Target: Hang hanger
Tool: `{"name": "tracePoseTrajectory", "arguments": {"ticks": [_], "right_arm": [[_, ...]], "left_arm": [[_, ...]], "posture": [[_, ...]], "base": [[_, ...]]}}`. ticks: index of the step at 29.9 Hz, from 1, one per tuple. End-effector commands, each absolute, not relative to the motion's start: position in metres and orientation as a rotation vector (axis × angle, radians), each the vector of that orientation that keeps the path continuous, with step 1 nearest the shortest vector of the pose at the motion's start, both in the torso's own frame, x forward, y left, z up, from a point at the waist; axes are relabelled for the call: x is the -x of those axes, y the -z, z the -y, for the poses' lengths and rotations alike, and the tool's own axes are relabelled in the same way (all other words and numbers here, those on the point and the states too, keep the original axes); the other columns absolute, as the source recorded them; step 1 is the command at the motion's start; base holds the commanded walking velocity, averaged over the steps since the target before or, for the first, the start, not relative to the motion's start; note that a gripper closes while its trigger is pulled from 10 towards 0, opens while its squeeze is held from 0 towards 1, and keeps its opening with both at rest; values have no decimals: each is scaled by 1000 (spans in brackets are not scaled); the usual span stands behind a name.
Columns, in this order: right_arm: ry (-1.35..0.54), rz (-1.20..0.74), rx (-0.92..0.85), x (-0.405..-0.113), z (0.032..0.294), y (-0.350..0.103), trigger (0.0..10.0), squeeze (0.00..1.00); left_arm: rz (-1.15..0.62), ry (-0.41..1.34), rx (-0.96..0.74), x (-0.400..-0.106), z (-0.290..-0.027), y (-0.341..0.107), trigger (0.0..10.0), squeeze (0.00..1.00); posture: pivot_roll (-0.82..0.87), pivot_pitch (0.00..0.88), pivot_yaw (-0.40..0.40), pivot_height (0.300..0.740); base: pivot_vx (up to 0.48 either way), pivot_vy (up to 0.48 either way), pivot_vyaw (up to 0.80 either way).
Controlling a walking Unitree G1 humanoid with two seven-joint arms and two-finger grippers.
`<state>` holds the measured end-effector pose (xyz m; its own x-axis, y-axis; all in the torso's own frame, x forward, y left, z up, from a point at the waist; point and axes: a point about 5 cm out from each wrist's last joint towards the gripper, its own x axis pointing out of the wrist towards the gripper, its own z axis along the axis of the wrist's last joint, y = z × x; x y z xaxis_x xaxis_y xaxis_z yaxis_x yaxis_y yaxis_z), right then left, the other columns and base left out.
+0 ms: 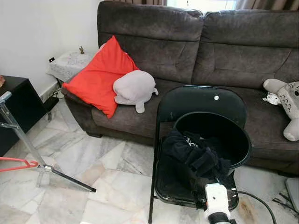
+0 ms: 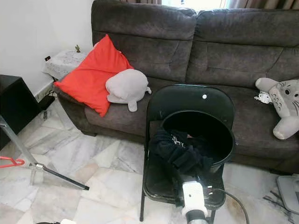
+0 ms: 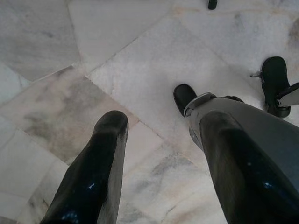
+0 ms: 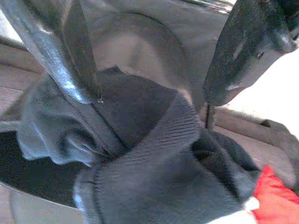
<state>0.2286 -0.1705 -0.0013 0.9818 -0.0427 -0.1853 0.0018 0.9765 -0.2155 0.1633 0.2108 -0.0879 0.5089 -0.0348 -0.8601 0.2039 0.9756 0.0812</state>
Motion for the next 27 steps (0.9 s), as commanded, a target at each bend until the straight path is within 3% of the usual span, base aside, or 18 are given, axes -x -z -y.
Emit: {"name": "tracePoseTrajectory", "arguments": {"ticks": [1,21,27], "right_arm": [[42,-179,227,-232,171,-3,10000,0],[84,-80,398,-240,168,-26,10000,0],[79,-147,429,-234,167,-20,10000,0]], "left_arm": [[-1057,133,-185,-158,-216,90,10000,0],[-1063,144,-181,-157,-215,90,10000,0],[-1064,148,-183,-158,-215,90,10000,0]], "posture": [[-124,59,51,740],[-125,62,49,740],[-128,63,49,740]], "base": [[0,0,0],[0,0,0],[0,0,0]]}}
